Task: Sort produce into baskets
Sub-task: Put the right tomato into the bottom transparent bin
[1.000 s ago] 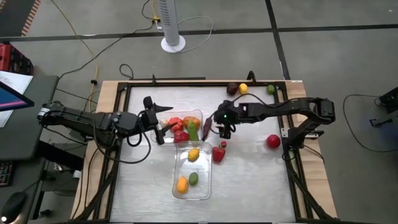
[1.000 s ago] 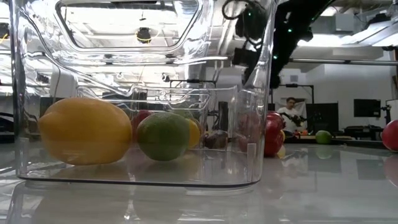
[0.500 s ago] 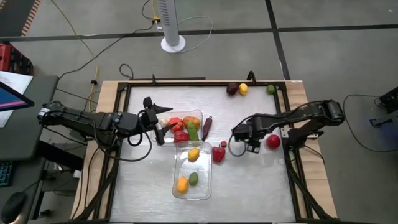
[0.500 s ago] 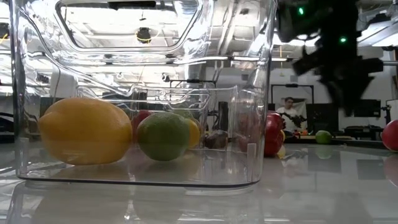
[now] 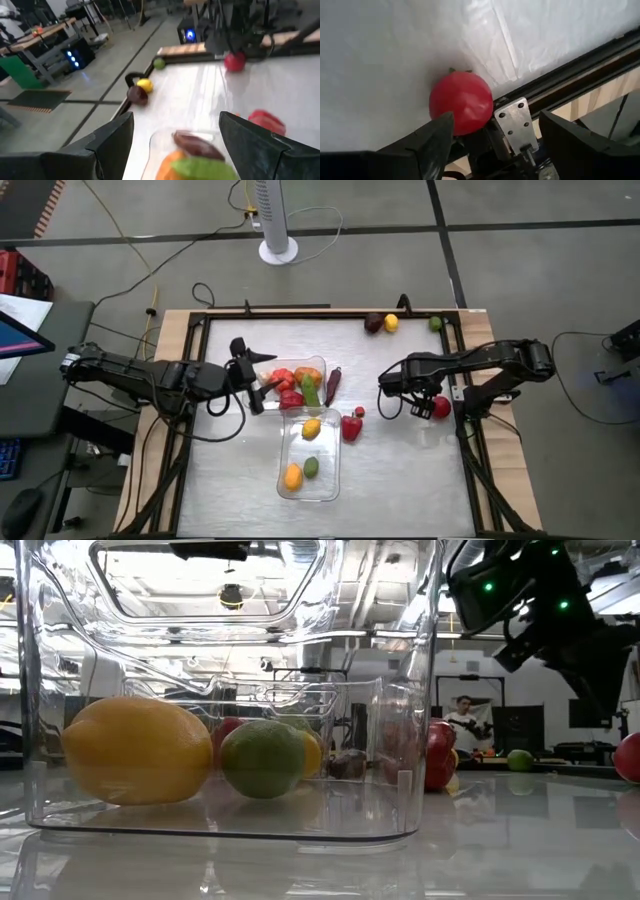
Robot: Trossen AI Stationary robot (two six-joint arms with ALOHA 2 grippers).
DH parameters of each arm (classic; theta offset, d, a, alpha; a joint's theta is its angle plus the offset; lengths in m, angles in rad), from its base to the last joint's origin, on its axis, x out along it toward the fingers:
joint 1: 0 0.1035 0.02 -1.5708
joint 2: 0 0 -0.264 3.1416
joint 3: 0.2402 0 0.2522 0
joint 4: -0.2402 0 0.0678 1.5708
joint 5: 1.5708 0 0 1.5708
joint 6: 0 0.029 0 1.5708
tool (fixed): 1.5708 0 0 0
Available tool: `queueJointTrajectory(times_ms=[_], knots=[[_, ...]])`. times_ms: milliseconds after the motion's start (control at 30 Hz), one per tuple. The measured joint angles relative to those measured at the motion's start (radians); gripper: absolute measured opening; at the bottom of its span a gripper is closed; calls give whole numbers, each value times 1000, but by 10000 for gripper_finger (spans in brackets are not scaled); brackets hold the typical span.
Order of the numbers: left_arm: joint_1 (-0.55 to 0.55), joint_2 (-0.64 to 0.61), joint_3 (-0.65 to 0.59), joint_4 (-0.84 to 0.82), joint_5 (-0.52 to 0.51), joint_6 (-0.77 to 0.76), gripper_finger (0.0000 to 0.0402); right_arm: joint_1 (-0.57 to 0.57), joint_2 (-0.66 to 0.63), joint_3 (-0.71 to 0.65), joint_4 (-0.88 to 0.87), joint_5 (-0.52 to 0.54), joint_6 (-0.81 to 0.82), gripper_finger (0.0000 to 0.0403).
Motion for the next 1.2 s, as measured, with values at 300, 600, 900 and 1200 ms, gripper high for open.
queueJointTrajectory(times_ms=[300, 600, 900, 1200], knots=[[0, 0, 0, -55, 0, -5, 280, 3, 0, 0, -2, -100, -5, 395], [0, 0, 0, -37, -1, -1, 280, -9, 9, -112, 43, -104, -4, 394], [0, 0, 0, -33, -1, 6, 280, -51, 90, -215, 89, -185, -32, 398], [0, 0, 0, -39, -1, 6, 280, -52, 253, -223, 148, -182, -146, 377]])
